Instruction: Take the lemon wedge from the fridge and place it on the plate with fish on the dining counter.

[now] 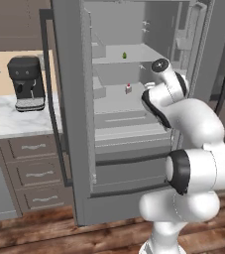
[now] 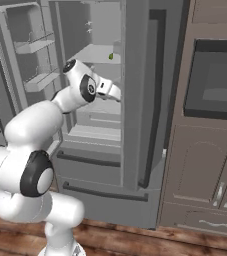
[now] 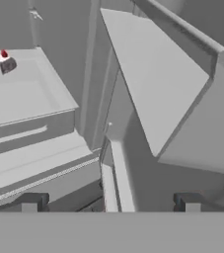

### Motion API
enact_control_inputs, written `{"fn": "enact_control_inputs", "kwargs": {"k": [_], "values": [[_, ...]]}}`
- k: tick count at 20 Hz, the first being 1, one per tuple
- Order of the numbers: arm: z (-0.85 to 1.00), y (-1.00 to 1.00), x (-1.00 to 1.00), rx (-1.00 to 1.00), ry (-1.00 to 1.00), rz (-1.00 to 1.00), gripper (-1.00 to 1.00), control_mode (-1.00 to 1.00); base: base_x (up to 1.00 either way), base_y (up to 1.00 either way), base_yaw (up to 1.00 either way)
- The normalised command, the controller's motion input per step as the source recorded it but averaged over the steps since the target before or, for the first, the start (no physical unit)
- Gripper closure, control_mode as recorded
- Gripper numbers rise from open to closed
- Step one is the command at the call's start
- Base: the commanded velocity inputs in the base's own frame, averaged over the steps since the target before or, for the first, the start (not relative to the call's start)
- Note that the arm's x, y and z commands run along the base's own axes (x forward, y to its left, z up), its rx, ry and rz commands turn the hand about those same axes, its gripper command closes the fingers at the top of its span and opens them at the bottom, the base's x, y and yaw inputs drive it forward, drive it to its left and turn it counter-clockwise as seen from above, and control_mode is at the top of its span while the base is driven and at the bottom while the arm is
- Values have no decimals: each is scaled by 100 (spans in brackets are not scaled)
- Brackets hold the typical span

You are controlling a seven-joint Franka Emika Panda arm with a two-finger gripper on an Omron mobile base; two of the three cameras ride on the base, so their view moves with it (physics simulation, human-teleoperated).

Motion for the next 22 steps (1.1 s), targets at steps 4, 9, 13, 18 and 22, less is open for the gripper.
{"fn": "enact_control_inputs", "kwargs": {"k": [4, 9, 13, 18, 22], "values": [[-6, -100, -70, 0, 0, -16, -100, -100, 0, 0, 0], [-11, -100, -71, 0, 0, -16, -100, -100, 0, 0, 0], [-27, -100, -25, 0, 0, -13, -100, -100, 0, 0, 0], [-6, -32, 3, 0, -2, 2, -100, -100, 0, 0, 0], [14, 72, -88, 0, 0, 12, -100, -100, 0, 0, 0]]}}
